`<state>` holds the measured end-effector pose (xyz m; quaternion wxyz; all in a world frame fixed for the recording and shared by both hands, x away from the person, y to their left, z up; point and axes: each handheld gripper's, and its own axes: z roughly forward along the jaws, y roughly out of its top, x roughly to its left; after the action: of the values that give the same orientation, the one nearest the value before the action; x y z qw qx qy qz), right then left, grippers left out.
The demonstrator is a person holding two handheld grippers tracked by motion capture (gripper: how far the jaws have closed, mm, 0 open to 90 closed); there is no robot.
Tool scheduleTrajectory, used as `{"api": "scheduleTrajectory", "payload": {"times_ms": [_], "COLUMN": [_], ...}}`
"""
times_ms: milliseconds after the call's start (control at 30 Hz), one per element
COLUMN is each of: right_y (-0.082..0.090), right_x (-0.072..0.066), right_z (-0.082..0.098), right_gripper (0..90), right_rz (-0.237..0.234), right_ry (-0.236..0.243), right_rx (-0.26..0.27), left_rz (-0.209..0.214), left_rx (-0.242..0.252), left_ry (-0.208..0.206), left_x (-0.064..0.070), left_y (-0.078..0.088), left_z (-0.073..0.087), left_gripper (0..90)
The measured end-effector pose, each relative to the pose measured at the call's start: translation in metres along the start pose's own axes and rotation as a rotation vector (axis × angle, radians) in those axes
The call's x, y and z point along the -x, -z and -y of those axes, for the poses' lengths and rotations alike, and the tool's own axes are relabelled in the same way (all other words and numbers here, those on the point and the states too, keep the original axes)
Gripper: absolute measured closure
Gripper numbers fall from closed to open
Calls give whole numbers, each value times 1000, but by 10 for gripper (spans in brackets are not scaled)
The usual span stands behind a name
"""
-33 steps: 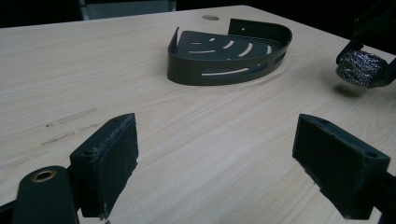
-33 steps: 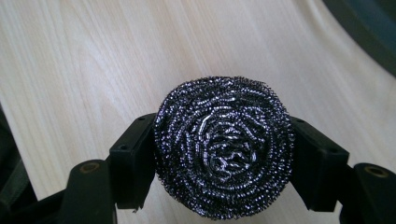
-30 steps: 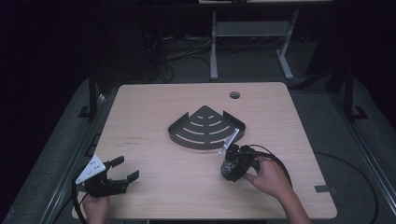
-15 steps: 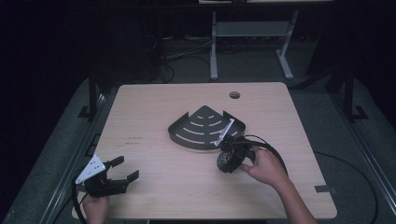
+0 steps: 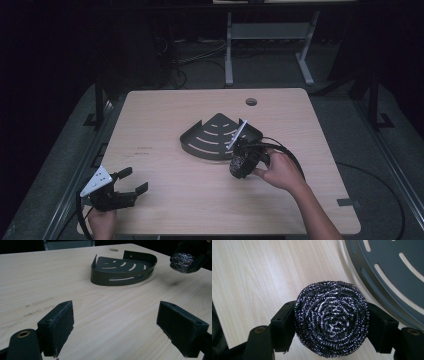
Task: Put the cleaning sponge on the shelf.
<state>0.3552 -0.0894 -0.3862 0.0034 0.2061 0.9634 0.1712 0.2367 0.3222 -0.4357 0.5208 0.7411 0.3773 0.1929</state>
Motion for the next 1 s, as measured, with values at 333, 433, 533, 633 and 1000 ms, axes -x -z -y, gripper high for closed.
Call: {"api": "scheduleTrajectory", "payload": {"times_ms": [333, 433, 533, 633, 1000], "right_y": [7, 9, 11, 12, 14], "right_x": [4, 6, 7, 8, 18], "right_z": [-8, -10, -12, -15, -22], "right_gripper": [310, 310, 310, 310, 310], "right_rz": [7, 18, 20, 21, 17], "right_ry": [6, 6, 8, 12, 3], "right_rx": [1, -7, -11, -14, -12], "left_rz": [-1, -2, -3, -4, -4], "left_rx": [2, 2, 2, 2, 4], "left_ry": [-3, -3, -5, -4, -4], "left_x": [0, 0, 0, -1, -1], "left_y": [0, 1, 1, 1, 2], "left_z": [0, 0, 0, 0, 0], "left_gripper": [137, 137, 137, 137, 137]}}
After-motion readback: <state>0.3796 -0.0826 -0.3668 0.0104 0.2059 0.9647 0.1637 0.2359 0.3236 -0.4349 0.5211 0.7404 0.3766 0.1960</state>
